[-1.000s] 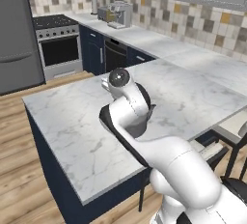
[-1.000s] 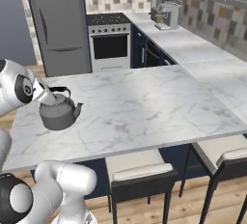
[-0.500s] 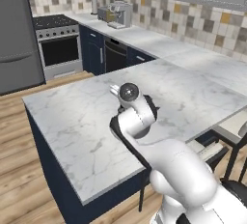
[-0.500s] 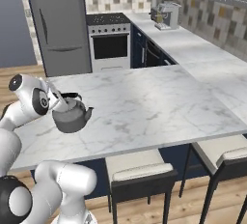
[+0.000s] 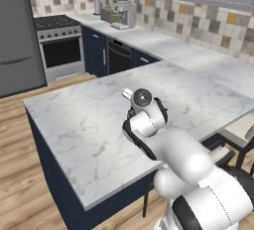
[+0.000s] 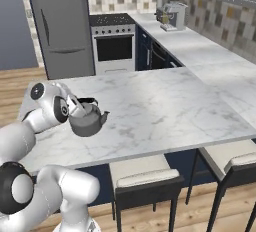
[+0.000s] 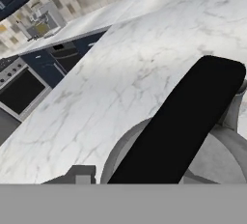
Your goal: The kettle is done boiling. Turn off the stove, then wait for 300 timesteps before moving the kettle to the dining table.
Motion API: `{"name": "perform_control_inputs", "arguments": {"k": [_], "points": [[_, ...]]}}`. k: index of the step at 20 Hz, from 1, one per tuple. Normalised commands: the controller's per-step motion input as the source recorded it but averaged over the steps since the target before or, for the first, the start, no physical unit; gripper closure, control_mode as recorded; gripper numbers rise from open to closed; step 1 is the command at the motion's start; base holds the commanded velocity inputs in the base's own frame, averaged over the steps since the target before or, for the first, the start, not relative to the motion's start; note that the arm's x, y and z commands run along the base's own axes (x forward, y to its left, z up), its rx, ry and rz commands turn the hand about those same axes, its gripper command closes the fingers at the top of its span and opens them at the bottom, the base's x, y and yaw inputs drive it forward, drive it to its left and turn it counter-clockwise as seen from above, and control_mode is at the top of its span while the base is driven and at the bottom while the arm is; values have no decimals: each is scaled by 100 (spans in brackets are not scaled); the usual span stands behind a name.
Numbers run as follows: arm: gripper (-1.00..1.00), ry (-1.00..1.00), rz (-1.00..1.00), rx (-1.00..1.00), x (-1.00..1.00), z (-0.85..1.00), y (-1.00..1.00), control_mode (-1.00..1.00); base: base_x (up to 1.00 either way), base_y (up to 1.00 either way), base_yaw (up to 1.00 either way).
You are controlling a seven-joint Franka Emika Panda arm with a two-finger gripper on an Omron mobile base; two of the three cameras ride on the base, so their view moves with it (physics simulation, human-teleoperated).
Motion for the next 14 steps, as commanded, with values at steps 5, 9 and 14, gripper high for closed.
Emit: {"name": "perform_control_inputs", "arguments": {"k": [5, 9, 14], "points": [[100, -2, 0, 0, 31, -11, -23, -100, 0, 0, 0], [100, 0, 0, 0, 33, -12, -21, -100, 0, 0, 0], [100, 0, 0, 0, 37, -14, -16, -100, 0, 0, 0]]}}
